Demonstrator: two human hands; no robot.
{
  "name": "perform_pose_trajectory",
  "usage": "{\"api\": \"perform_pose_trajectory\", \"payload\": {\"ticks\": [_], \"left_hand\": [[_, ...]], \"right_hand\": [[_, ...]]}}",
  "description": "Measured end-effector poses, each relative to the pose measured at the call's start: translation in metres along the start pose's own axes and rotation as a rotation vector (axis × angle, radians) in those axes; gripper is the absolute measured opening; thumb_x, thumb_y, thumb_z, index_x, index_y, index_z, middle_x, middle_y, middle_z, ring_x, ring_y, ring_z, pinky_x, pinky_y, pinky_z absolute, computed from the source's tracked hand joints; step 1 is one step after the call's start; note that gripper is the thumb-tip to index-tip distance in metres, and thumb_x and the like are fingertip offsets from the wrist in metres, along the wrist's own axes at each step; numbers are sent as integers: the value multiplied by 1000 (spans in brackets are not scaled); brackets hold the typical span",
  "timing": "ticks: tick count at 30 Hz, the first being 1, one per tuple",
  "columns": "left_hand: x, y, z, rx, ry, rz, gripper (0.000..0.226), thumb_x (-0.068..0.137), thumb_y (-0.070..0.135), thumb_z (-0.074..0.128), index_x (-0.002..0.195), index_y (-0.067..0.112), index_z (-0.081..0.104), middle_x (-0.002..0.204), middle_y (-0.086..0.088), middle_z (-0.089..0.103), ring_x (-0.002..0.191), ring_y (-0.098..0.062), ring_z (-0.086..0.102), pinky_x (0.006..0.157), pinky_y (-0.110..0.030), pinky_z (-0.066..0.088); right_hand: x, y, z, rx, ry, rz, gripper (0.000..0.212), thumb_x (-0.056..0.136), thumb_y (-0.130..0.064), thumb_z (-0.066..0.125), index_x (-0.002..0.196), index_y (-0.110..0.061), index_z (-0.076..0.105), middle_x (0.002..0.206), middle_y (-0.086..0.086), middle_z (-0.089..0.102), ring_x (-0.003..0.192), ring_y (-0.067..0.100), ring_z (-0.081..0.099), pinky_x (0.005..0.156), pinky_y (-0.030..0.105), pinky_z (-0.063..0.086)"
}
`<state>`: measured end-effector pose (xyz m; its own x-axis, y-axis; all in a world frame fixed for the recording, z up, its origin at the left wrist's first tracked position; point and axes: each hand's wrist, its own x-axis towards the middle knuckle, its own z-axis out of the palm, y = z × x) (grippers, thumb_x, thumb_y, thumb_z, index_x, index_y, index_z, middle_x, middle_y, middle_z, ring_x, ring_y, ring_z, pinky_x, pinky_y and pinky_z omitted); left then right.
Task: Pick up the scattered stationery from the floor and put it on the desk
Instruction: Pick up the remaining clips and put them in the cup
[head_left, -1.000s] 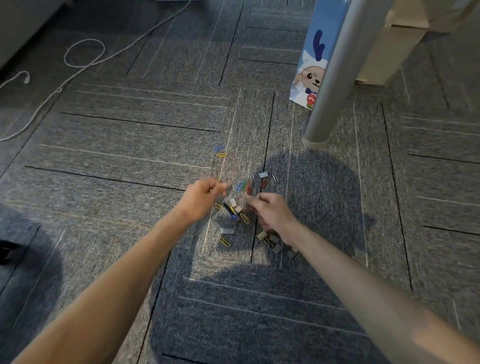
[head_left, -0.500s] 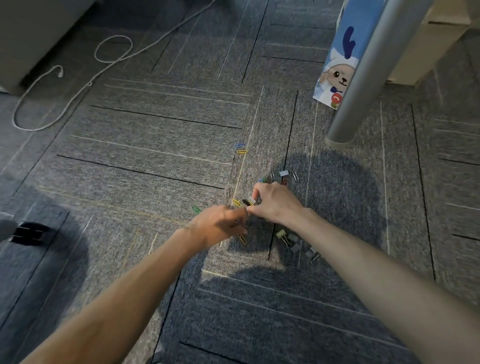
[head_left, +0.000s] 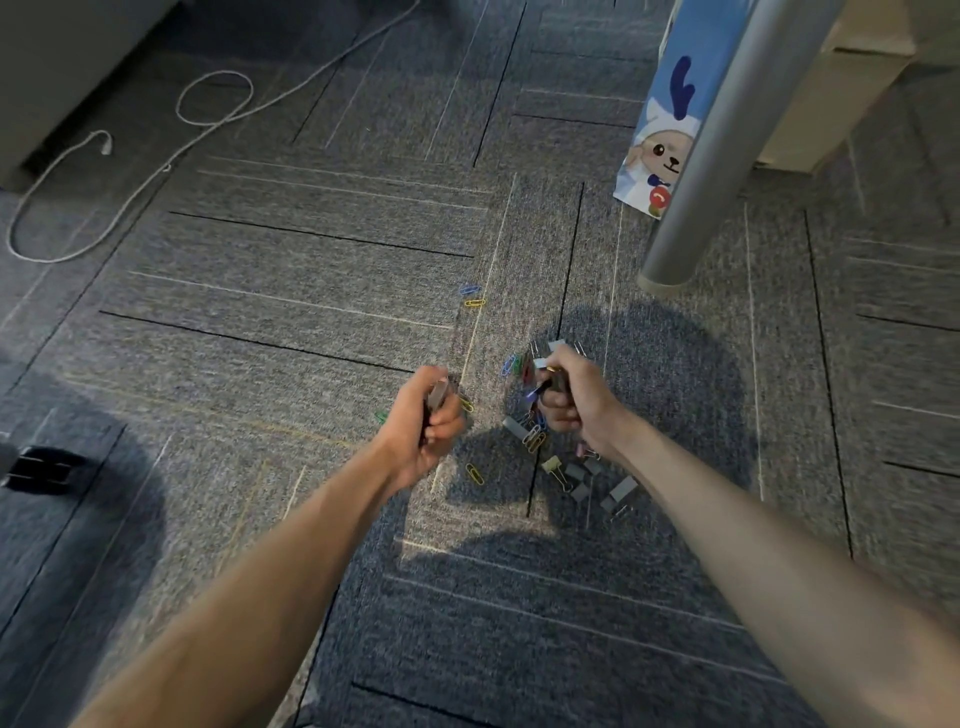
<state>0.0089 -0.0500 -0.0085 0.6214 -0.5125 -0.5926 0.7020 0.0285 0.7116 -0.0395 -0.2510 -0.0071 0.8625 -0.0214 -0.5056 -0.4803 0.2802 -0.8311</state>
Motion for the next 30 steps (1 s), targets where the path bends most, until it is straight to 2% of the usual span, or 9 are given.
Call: {"api": "perform_pose_trajectory", "payload": {"ticks": [5,10,12,15,17,21,25,28,30], "left_hand": [[3,1,6,39,17,-14,35,97,29,44,68,10,51,49,3,39,32,-7,32,26,-14,25],[10,3,15,132,-17,10,9,96,20,50,95,13,55,61,3,48,38,-6,33,30,-14,26],[17,-3,17,529,17,40,12,94,22,53,103,16,57,68,9,53,45,-8,39,36,-18,35],[26,-10,15,1317,-33,235,5,93,28,54,97,24,55,82,4,62,59,-16,57,57,-30,57],[28,-10,16,1546,-97,340,10,94,32,50,101,25,52,78,3,63,61,-15,62,63,-28,58],[33,-6,14,1804,-207,489,29,95,41,42,113,20,49,77,6,60,60,-9,59,64,-20,52],[37,-7,10,1894,-311,629,41,93,50,30,108,16,49,75,1,59,54,-10,56,57,-21,52],[36,-8,15,1929,-309,618,40,95,48,25,102,15,48,73,2,58,51,-11,52,52,-23,52],[33,-9,24,1631,-202,425,28,97,41,33,99,17,48,74,0,60,51,-11,51,47,-19,48]], "right_hand": [[-13,8,-3,337,-12,12,37,96,-29,33,61,-21,38,43,-7,27,32,8,23,30,17,21],[-23,10,-7,391,-32,70,41,96,-24,43,56,-23,40,39,-8,35,30,8,38,32,18,32],[-27,8,-10,381,-48,109,42,97,-23,45,56,-23,39,38,-7,36,30,8,42,31,17,35],[-32,5,-15,383,-53,149,42,96,-22,46,55,-22,39,39,-5,38,31,8,43,30,17,37],[-33,3,-19,350,-44,175,42,97,-23,44,55,-23,40,41,-3,43,33,11,47,30,18,38],[-35,1,-24,213,-15,226,43,100,-27,40,57,-24,43,54,4,59,41,16,56,34,20,34],[-38,-1,-29,167,-10,210,41,101,-23,38,60,-23,34,78,17,71,34,13,48,29,18,28],[-38,2,-34,190,10,197,39,99,-22,42,60,-22,38,65,8,65,32,11,43,31,19,28],[-38,5,-37,296,4,160,37,99,-21,43,62,-19,44,54,2,56,30,9,40,28,18,29]]}}
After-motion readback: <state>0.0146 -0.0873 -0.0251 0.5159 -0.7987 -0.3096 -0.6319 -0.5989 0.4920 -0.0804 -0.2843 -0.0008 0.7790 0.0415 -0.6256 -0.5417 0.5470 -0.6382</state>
